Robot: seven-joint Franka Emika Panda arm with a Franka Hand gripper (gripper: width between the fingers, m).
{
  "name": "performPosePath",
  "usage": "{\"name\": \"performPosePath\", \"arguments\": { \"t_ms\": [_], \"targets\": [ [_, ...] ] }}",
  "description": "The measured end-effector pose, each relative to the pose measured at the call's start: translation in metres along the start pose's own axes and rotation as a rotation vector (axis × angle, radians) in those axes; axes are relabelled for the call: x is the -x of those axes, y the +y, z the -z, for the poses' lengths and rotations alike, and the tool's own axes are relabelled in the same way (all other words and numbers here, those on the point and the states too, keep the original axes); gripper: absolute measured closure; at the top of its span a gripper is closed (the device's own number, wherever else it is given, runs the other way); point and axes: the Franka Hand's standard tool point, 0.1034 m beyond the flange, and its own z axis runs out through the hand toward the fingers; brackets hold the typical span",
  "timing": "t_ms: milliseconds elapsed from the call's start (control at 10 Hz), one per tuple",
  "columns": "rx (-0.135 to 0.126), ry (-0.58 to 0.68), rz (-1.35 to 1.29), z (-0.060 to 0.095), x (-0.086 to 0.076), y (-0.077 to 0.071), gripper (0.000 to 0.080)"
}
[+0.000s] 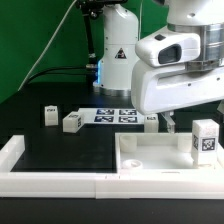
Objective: Assemble one leg
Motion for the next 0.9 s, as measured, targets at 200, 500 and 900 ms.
{"name": "performPosePath", "arguments": {
  "t_ms": [200,500,900],
  "targets": [
    [0.0,0.0,0.0,0.0,0.0,0.0,0.0151],
    [0.001,0.027,-0.06,0.008,-0.028,0.0,0.0151],
    [-0.004,0.045,-0.042,0.006,-0.037,0.003,0.0151]
  ]
}}
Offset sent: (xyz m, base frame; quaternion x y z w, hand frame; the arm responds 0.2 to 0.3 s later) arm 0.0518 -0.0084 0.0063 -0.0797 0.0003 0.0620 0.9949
